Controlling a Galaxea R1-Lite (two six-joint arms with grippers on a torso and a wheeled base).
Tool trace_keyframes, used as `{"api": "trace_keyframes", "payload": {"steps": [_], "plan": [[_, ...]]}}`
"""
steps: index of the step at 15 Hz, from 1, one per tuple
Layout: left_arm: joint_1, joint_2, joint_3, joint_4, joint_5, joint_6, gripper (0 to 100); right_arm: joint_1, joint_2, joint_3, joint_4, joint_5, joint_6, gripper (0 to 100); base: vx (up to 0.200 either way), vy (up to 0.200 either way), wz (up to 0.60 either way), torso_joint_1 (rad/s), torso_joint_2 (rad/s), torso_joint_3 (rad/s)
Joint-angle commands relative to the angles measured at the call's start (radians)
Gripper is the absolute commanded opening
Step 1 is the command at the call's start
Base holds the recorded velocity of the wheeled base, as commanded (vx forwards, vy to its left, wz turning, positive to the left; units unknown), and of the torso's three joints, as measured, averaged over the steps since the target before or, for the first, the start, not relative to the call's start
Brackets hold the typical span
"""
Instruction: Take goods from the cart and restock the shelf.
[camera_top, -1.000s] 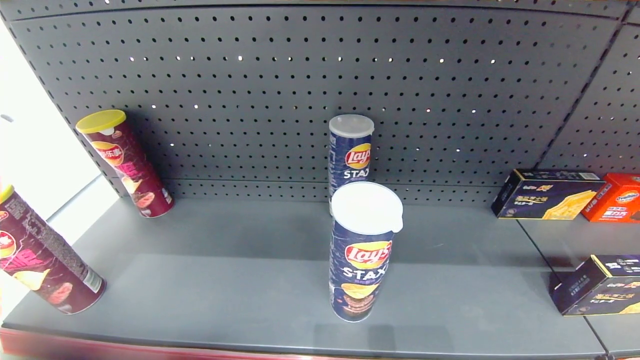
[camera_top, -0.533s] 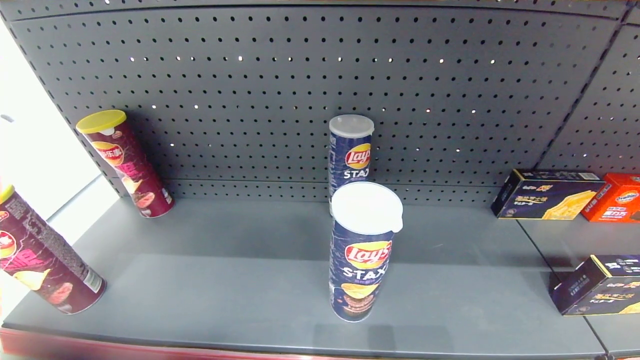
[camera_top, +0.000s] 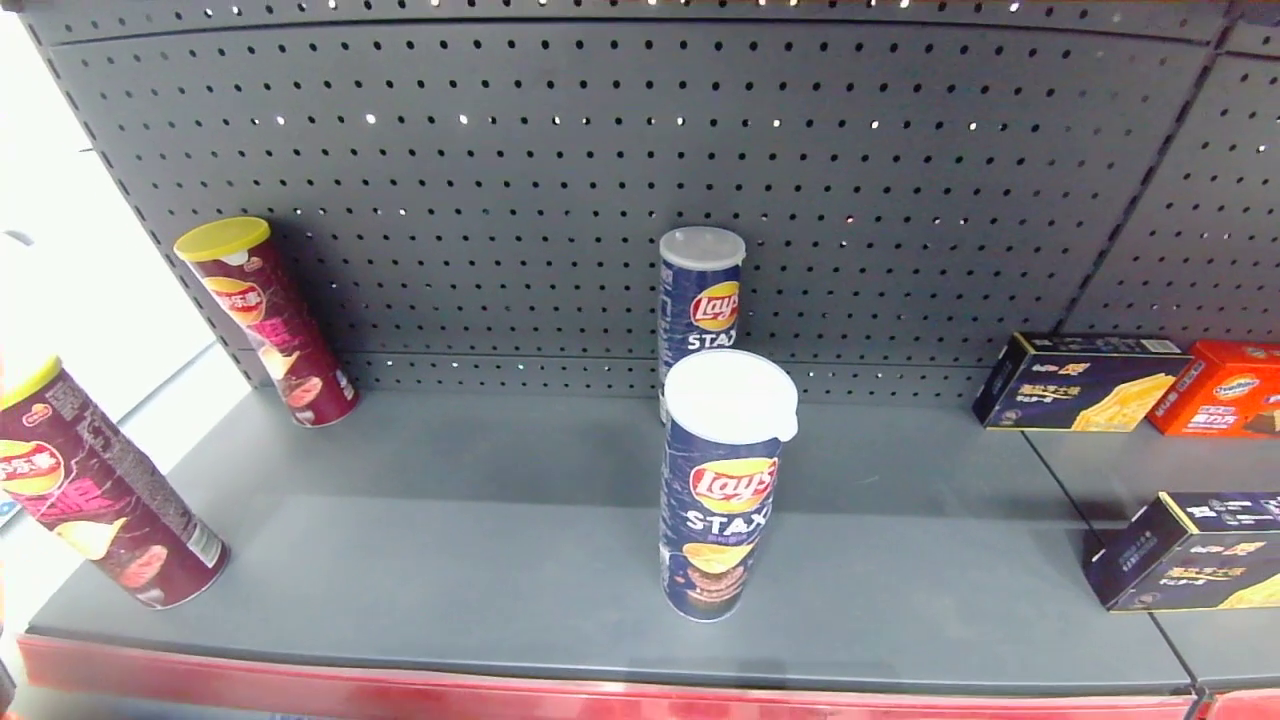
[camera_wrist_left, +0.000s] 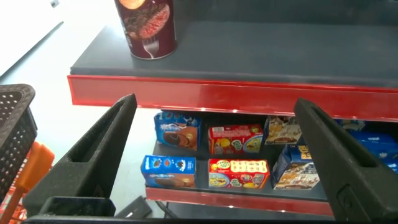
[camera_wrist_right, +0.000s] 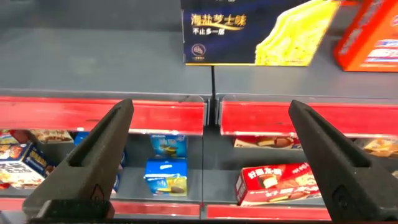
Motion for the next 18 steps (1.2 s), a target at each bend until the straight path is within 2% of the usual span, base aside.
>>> {"api": "trace_keyframes", "payload": {"steps": [1,4,18], "plan": [[0.0,0.0,0.0,0.001,0.0,-0.001,100,0.0,0.002,-0.001,0.001,0.0,-0.001,100,0.0,0.0,0.0,0.0,0.0,0.0],[0.0,0.0,0.0,0.001,-0.002,0.001,100,0.0,0.002,0.001,0.001,0.0,-0.001,100,0.0,0.0,-0.4,0.006,0.0,0.0],[0.0,0.0,0.0,0.001,0.003,-0.002,100,0.0,0.002,-0.001,0.001,0.0,-0.001,100,0.0,0.014,0.0,0.0,0.0,0.0]]}}
